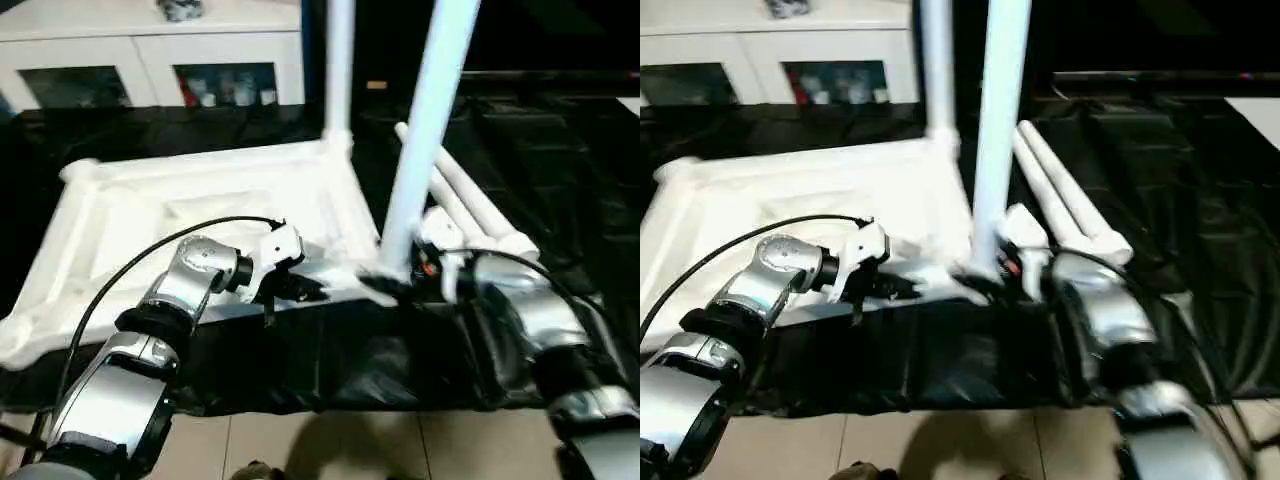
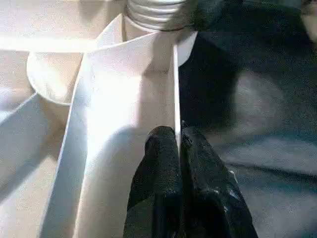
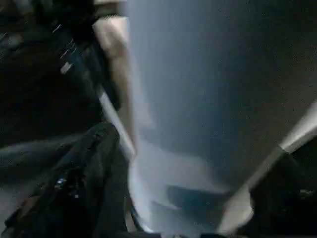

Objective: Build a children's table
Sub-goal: Rotate leg to tighten

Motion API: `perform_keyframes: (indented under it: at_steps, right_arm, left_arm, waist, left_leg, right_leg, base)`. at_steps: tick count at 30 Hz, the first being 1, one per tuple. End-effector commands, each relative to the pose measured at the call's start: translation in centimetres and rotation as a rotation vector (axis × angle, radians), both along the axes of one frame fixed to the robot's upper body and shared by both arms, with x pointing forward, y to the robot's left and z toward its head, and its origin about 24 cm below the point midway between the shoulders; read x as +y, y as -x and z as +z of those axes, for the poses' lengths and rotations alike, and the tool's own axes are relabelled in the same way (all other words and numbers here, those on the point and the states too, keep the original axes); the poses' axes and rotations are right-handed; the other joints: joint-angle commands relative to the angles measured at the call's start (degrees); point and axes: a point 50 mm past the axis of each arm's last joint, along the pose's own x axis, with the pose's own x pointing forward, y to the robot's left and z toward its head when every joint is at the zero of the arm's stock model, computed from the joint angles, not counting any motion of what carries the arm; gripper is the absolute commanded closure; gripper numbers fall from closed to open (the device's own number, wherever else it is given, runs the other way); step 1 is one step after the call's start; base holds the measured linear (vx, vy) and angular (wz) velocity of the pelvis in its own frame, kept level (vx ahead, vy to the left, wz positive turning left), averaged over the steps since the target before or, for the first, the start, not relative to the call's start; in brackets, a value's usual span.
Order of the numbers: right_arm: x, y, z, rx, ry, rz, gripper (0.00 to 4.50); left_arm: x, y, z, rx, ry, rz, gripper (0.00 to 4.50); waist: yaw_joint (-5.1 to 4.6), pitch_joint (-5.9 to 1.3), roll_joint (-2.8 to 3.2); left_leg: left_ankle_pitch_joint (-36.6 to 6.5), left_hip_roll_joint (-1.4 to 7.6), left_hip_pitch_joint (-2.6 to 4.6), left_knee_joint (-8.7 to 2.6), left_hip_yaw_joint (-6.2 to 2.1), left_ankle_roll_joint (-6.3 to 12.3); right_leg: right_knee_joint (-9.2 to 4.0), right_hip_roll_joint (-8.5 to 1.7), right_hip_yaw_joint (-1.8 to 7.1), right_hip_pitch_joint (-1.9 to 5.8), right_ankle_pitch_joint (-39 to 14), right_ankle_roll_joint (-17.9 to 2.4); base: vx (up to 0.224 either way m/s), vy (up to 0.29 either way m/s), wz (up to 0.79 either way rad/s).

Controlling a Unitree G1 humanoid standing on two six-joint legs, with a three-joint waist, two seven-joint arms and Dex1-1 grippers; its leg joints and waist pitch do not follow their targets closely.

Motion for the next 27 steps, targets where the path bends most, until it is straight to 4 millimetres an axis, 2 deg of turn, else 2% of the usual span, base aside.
perform_keyframes:
  at_steps: [1, 8, 9, 15, 18, 19, 21, 22, 23, 24, 25, 27]
  right_arm:
    - [1.3, 1.4, -1.1, 0.103, 0.031, 0.135, 1.11]
    - [1.0, 1.9, -1.3, 0.131, 0.060, 0.151, 1.66]
    - [1.0, 1.9, -1.3, 0.133, 0.055, 0.151, 1.66]
    - [1.7, 2.3, -1.6, 0.164, 0.008, 0.131, 1.73]
    - [2.4, 1.4, -2.0, 0.134, -0.035, -0.024, 1.73]
    - [2.6, 0.8, -2.3, 0.111, -0.037, -0.118, 1.73]
    - [3.1, -0.1, -2.9, 0.094, -0.045, -0.266, 1.73]
    - [3.5, -0.5, -3.1, 0.097, -0.066, -0.337, 1.74]
    - [3.9, -0.9, -3.3, 0.104, -0.086, -0.397, 1.74]
    - [4.5, -1.2, -3.4, 0.103, -0.099, -0.449, 1.75]
    - [5.0, -1.4, -3.5, 0.103, -0.106, -0.481, 1.75]
    - [5.7, -1.7, -3.7, 0.104, -0.107, -0.529, 1.75]
  left_arm:
    - [-1.6, -0.3, 1.6, -0.053, 0.055, -0.100, 4.50]
    - [-1.3, -0.3, 1.7, -0.044, 0.034, -0.136, 4.50]
    - [-1.3, -0.3, 1.7, -0.043, 0.036, -0.137, 4.50]
    - [-1.2, -0.5, 1.6, -0.027, 0.044, -0.096, 4.50]
    - [-1.8, -1.1, 1.4, -0.047, 0.045, 0.013, 4.50]
    - [-2.1, -1.4, 1.2, -0.056, 0.040, 0.081, 4.50]
    - [-2.7, -2.0, 1.1, -0.068, 0.045, 0.181, 4.50]
    - [-3.1, -2.1, 1.1, -0.070, 0.048, 0.207, 4.50]
    - [-3.4, -2.2, 1.1, -0.073, 0.049, 0.232, 4.50]
    - [-3.8, -2.3, 1.0, -0.071, 0.049, 0.265, 4.50]
    - [-4.1, -2.4, 1.0, -0.070, 0.048, 0.287, 4.50]
    - [-4.6, -2.4, 0.9, -0.076, 0.046, 0.306, 4.50]
  waist:
    - [-0.17, -4.02, -0.34]
    - [-0.28, -4.01, -0.46]
    - [-0.27, -4.03, -0.29]
    - [-0.19, -4.05, -0.36]
    - [-0.44, -3.79, -0.33]
    - [-0.72, -3.65, -0.22]
    - [-1.14, -3.52, -0.39]
    - [-1.37, -3.46, -0.46]
    - [-1.70, -3.51, -0.37]
    - [-1.97, -3.59, -0.04]
    - [-2.47, -3.56, -0.24]
    - [-2.85, -3.58, -0.19]
  left_leg:
    - [-12.82, 3.76, 1.60, -4.25, -1.56, 4.13]
    - [-12.99, 3.73, 1.52, -4.26, -1.64, 3.14]
    - [-13.03, 3.73, 1.57, -4.24, -1.65, 3.06]
    - [-12.45, 3.72, 1.57, -4.20, -1.62, 3.30]
    - [-14.46, 3.74, 1.68, -4.47, -1.68, 2.00]
    - [-16.25, 3.69, 1.89, -4.61, -1.77, 0.69]
    - [-18.03, 3.51, 2.16, -4.76, -2.05, -0.92]
    - [-18.47, 3.32, 2.05, -4.81, -2.11, -1.20]
    - [-18.46, 3.39, 2.06, -4.87, -2.20, -1.30]
    - [-18.56, 3.37, 2.04, -4.88, -2.23, -1.47]
    - [-19.27, 3.27, 2.04, -4.95, -2.23, -1.62]
    - [-19.23, 3.12, 1.98, -4.89, -2.17, -1.23]
  right_leg:
    - [-3.61, -3.84, 2.52, 2.84, -9.38, -15.54]
    - [-3.62, -3.97, 2.48, 2.79, -10.30, -15.47]
    - [-3.64, -3.96, 2.48, 2.77, -10.44, -15.45]
    - [-3.59, -3.94, 2.45, 2.79, -9.64, -15.56]
    - [-3.84, -3.90, 2.45, 2.60, -13.05, -14.98]
    - [-4.20, -4.05, 2.46, 2.34, -16.26, -14.40]
    - [-4.65, -4.18, 2.46, 2.21, -20.75, -12.99]
    - [-4.93, -4.14, 2.40, 2.30, -22.73, -11.98]
    - [-5.00, -4.15, 2.49, 2.19, -22.53, -11.81]
    - [-4.87, -4.09, 2.50, 2.16, -21.71, -12.02]
    - [-4.99, -3.93, 2.42, 2.06, -21.31, -12.05]
    - [-4.98, -3.86, 2.44, 2.11, -20.29, -12.27]
  base:
    - [0.000, 0.000, 0.00]
    - [0.000, 0.000, 0.00]
    - [0.000, 0.000, 0.00]
    - [0.000, 0.000, 0.00]
    - [0.000, 0.000, 0.00]
    - [0.000, 0.000, 0.00]
    - [0.000, 0.000, 0.00]
    - [0.000, 0.000, 0.00]
    - [0.000, 0.000, 0.00]
    - [0.000, 0.000, 0.00]
    - [0.000, 0.000, 0.00]
    - [0.000, 0.000, 0.00]
